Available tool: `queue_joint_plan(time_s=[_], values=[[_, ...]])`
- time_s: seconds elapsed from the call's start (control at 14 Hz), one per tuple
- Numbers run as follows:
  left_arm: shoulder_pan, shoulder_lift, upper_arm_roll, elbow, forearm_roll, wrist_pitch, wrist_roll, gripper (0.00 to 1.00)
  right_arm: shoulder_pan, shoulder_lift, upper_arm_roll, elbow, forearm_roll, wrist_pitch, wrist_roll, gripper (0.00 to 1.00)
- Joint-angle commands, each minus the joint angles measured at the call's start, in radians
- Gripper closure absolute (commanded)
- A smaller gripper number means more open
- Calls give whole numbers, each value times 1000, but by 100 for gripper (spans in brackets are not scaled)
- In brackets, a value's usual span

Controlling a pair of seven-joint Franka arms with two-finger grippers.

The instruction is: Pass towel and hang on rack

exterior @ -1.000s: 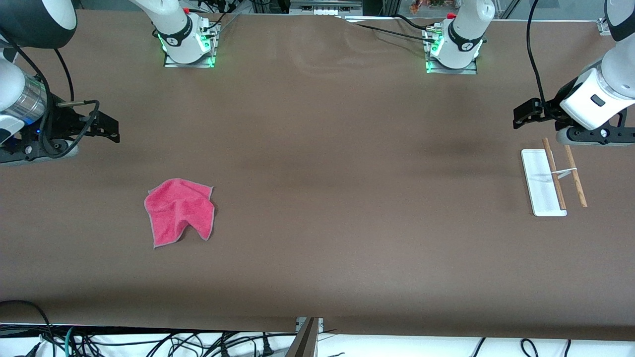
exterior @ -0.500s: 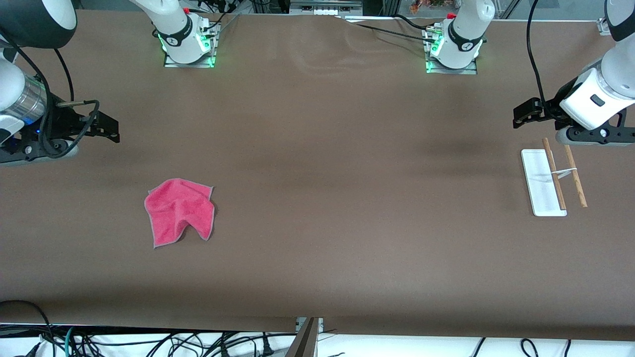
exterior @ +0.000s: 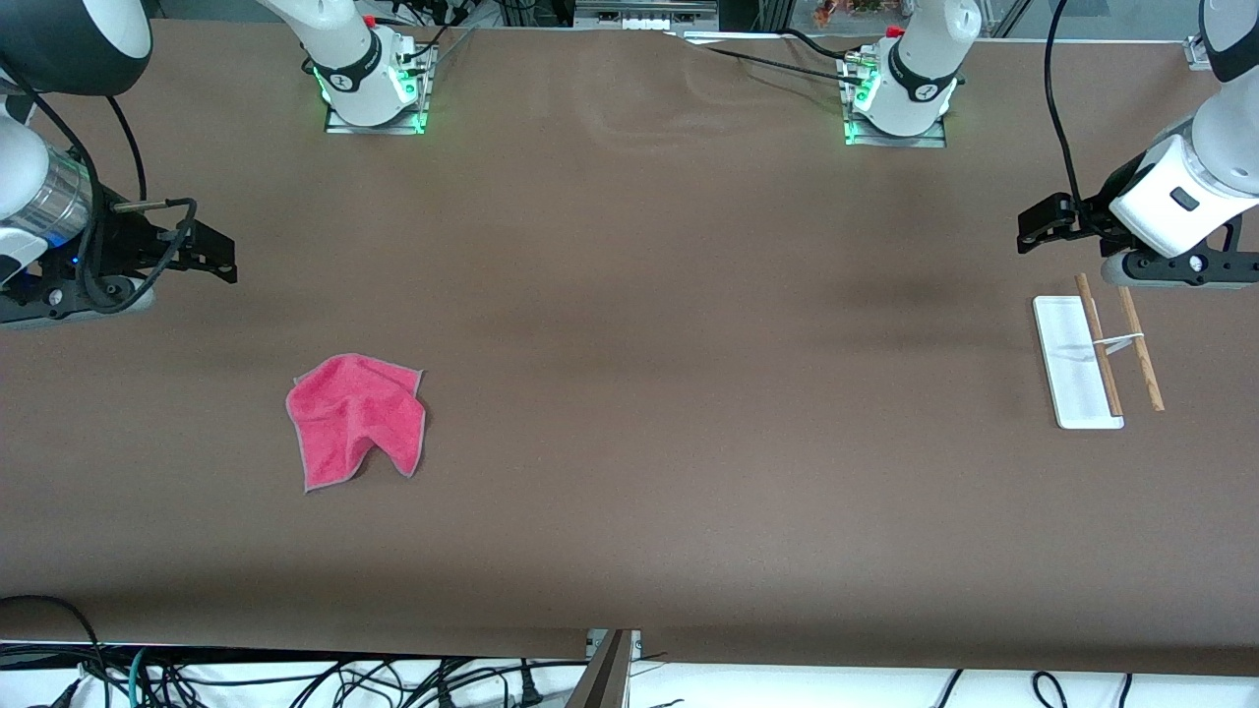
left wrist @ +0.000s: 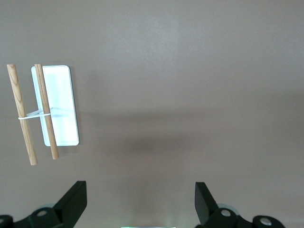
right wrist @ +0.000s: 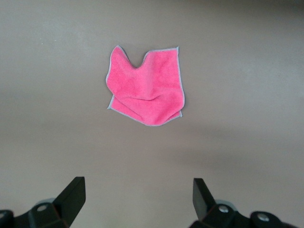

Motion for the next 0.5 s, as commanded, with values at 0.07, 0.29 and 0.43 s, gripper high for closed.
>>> queue_joint_plan(time_s=[0.07,0.29,0.43], values=[[6,5,-4,28,-1,-27,-8,0,-1,-11,3,14,14,-17,-3,0],[6,3,-4,28,-1,-28,-8,0,-1,-37,2,14,15,-62,4,0],[6,3,-4,28,-1,-30,-8,0,-1,-40,-1,12,14,-62,1,0]])
